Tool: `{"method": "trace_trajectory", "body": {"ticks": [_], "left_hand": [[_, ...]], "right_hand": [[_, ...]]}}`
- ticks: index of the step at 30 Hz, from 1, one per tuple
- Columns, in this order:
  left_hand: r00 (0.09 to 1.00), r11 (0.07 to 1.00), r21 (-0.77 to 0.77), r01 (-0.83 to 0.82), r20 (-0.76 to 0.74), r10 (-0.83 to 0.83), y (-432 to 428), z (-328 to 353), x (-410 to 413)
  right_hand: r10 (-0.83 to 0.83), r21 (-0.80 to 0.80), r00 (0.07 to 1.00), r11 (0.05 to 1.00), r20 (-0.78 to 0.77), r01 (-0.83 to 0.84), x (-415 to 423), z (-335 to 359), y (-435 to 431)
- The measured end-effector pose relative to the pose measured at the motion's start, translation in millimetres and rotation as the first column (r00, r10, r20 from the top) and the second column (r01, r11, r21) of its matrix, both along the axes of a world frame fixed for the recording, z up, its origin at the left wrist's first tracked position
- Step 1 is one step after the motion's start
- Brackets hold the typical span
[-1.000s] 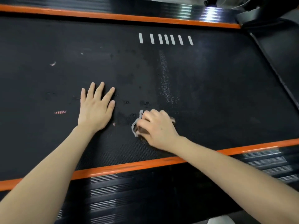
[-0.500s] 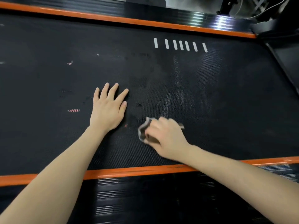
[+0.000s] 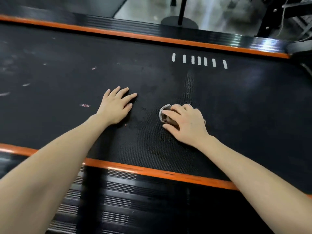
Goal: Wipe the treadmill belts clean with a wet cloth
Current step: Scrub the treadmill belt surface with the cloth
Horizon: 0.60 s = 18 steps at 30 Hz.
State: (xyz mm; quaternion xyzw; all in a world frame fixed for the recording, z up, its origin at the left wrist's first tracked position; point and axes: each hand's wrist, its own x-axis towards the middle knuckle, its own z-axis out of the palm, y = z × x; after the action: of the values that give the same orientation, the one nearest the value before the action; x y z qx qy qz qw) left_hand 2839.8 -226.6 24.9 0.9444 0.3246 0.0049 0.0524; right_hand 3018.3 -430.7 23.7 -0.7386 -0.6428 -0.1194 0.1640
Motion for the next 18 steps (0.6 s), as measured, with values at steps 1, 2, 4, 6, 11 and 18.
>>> {"method": "trace_trajectory", "body": {"ticks": [1,2,4,6,11,18], "left_hand": [[0.999,1.0,-0.005,-0.027,-0.031,0.027,-3,2,3],[0.997,0.998,-0.031,-0.056,-0.063,0.054,-5,5,6],[0.987,0.987,-0.111,-0.117,-0.125,0.103,-10,7,9],[0.979,0.98,-0.136,-0.145,-0.16,0.123,-12,8,12],[0.981,0.985,-0.113,-0.131,-0.156,0.112,-12,5,13],[0.98,0.998,0.051,0.039,-0.195,-0.029,11,20,9]], "right_hand": [[0.045,0.002,0.999,0.999,0.02,-0.045,2,0,-1],[0.088,0.007,0.995,0.996,0.041,-0.089,4,-1,-1],[0.149,0.028,0.987,0.988,0.067,-0.151,8,-3,-3],[0.15,0.043,0.987,0.987,0.061,-0.153,12,-4,-4],[0.083,0.085,0.996,0.993,0.028,-0.085,22,-9,-14],[-0.418,0.015,0.908,0.908,0.04,0.418,-8,-5,-12]]}}
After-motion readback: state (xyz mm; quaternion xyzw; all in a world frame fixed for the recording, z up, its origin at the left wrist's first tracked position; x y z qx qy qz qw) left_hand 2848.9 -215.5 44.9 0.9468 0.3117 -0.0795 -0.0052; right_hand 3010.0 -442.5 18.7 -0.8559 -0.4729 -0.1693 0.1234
